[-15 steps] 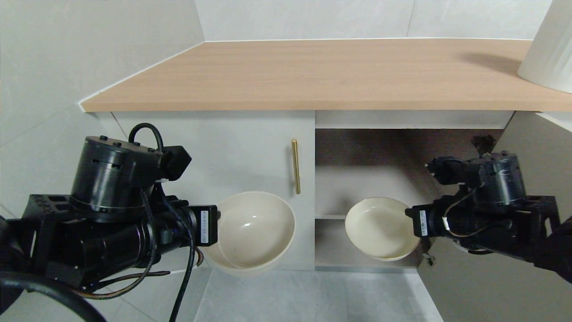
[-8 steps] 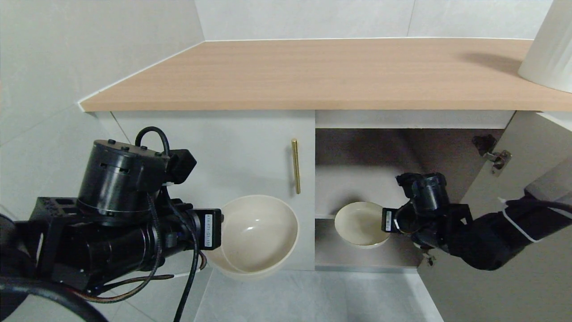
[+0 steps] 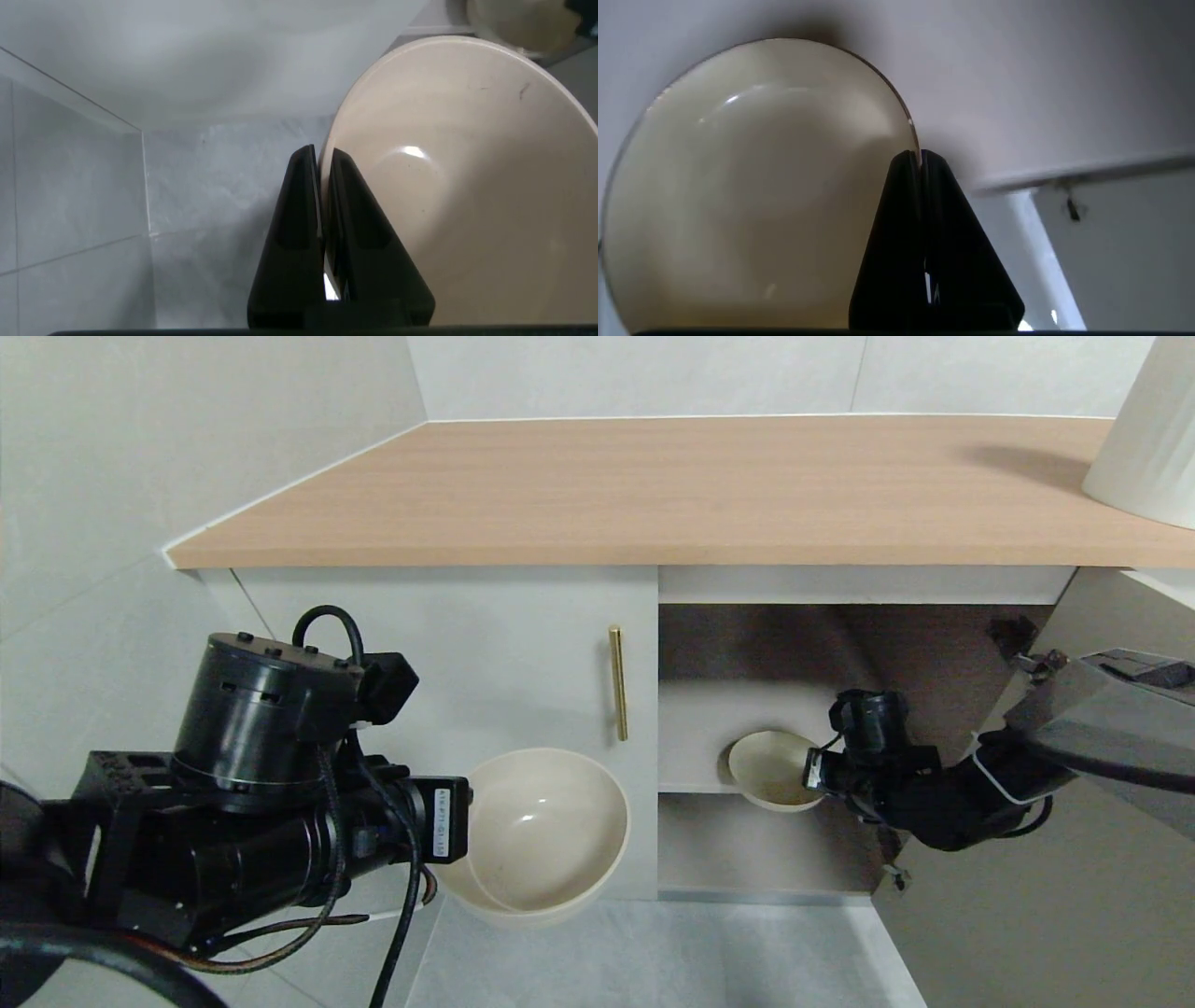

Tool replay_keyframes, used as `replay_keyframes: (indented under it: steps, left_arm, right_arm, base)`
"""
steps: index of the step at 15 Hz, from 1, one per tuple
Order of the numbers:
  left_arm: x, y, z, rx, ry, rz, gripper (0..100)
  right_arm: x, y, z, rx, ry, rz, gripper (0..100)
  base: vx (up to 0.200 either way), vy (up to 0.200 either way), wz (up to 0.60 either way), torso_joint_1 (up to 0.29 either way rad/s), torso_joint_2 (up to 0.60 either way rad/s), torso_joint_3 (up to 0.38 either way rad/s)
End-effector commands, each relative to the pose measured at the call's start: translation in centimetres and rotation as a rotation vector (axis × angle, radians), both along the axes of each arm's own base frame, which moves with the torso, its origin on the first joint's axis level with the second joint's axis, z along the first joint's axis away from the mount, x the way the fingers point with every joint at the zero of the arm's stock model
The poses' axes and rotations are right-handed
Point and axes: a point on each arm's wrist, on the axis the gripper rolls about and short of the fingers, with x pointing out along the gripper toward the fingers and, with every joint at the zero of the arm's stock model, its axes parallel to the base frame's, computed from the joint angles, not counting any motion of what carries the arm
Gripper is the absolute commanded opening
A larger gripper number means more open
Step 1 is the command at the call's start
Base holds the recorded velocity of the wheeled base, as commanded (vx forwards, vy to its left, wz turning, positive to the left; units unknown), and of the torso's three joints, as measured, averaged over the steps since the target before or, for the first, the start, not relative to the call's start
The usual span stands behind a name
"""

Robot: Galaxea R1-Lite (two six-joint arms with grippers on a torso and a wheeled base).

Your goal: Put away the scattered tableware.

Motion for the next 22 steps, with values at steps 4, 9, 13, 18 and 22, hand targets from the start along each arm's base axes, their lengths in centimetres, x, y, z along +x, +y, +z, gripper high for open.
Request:
replay_keyframes:
  steps: [4,9,13,18,22]
  left_arm:
    - [0.1,-0.3,-0.4,0.007,0.012,-0.006,0]
    - [0.1,-0.3,-0.5,0.01,0.016,-0.007,0]
    - [0.0,-0.3,-0.4,0.006,0.012,-0.005,0]
    - [-0.1,-0.2,-0.3,0.004,0.01,-0.005,0]
    - [-0.1,-0.2,-0.3,0.005,0.008,-0.007,0]
  right_arm:
    - [2.1,-1.0,-1.1,-0.015,-0.018,-0.065,0]
    - [3.1,-1.5,-0.6,-0.009,-0.054,-0.092,0]
    - [3.9,-1.3,-0.8,-0.007,-0.066,-0.095,0]
    - [4.5,-1.3,-0.8,-0.01,-0.08,-0.108,0]
    - [5.1,-1.9,-0.8,-0.007,-0.089,-0.122,100]
  base:
    - [0.0,0.0,0.0,0.0,0.0,0.0]
    - [0.0,0.0,0.0,0.0,0.0,0.0]
    - [0.0,0.0,0.0,0.0,0.0,0.0]
    - [0.0,0.0,0.0,0.0,0.0,0.0]
    - [0.0,0.0,0.0,0.0,0.0,0.0]
